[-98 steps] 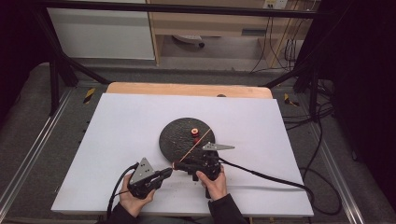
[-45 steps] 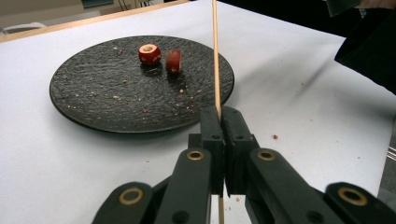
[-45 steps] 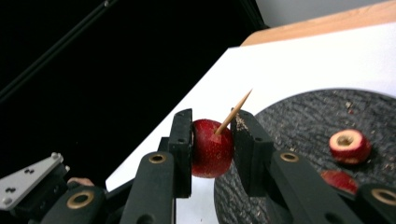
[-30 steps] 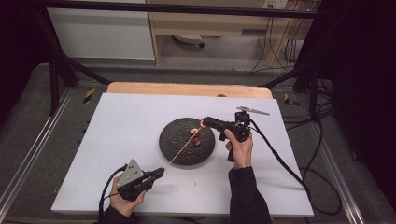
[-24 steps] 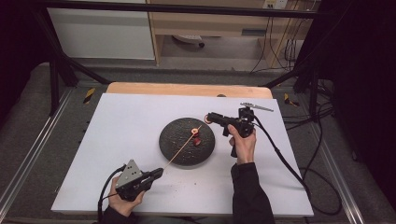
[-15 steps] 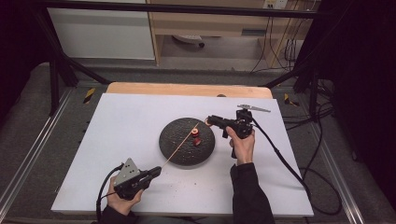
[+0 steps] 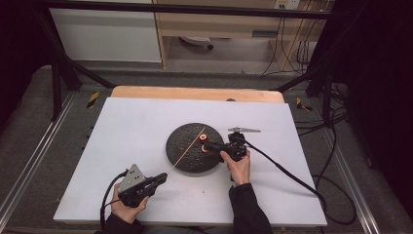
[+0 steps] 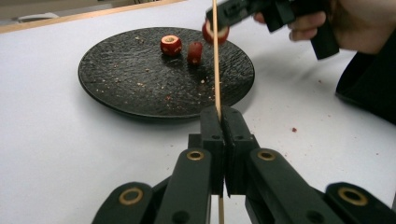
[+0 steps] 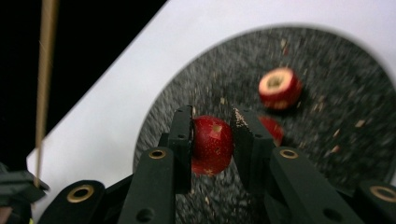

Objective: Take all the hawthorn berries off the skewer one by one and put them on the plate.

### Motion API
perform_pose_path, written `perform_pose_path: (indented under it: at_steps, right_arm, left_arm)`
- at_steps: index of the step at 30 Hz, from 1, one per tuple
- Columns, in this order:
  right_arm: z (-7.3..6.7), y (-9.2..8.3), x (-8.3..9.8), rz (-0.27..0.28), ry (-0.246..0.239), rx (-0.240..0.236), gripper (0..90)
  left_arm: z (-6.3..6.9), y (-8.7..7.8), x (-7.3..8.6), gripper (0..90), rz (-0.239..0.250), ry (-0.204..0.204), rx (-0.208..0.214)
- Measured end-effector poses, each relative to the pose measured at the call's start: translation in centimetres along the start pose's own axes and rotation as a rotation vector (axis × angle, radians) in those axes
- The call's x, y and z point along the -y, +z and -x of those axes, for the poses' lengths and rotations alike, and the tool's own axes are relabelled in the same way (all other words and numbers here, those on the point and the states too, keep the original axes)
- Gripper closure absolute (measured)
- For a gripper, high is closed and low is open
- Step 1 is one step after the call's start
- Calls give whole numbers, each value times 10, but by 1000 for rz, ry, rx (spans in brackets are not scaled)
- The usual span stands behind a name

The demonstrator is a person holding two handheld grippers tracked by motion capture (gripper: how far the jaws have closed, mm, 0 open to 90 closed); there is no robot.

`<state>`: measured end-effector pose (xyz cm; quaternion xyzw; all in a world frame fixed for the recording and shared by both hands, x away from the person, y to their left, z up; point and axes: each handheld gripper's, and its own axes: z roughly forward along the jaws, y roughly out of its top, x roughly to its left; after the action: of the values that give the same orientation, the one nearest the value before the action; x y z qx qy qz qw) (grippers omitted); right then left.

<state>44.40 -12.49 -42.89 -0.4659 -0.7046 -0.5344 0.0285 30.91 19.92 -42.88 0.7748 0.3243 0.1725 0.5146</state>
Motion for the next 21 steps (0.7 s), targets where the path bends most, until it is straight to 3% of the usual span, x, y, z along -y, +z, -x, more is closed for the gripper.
perform_pose_path:
  at_steps: [4,10,16,21]
  right_arm:
    - [1,11,14,-56,-11,23,711]
    - [3,19,23,-83,-15,43,707]
    - [0,14,21,-75,-40,57,622]
    - [-6,2,16,-62,-93,68,536]
  left_arm:
    - [0,1,0,883,-2,-3,1]
    - [-1,1,0,883,-6,-3,-2]
    - [-2,1,0,883,-9,-8,-3]
    - [-2,1,0,882,-10,-14,-4]
